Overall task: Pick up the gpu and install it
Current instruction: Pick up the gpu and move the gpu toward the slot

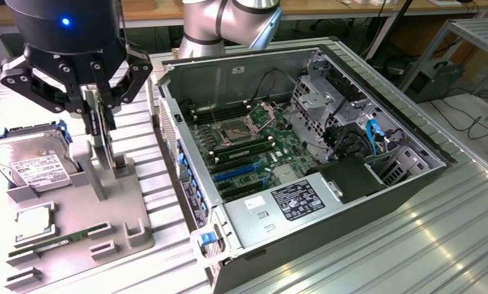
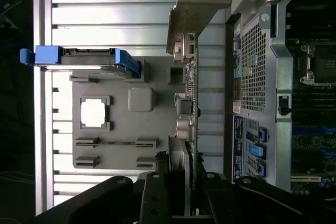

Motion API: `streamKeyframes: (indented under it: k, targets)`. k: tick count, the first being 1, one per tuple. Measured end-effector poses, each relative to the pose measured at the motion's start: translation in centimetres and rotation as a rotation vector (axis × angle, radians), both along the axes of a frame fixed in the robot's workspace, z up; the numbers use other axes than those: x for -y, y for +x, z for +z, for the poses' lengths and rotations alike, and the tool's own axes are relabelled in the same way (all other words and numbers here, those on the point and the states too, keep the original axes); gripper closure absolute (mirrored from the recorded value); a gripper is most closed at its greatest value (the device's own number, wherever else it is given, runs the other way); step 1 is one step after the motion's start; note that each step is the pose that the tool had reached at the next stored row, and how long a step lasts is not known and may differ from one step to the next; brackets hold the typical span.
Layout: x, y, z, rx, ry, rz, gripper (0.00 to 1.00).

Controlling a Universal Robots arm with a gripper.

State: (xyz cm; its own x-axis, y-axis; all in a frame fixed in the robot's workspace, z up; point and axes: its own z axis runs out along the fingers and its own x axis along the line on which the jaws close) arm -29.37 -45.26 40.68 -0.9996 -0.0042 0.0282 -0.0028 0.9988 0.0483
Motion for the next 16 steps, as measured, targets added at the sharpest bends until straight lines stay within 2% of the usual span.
streamKeyframes:
  k: [16]
  targets:
    - [0.00, 0.0, 1.47, 0.0000, 0.0000, 0.000, 0.72]
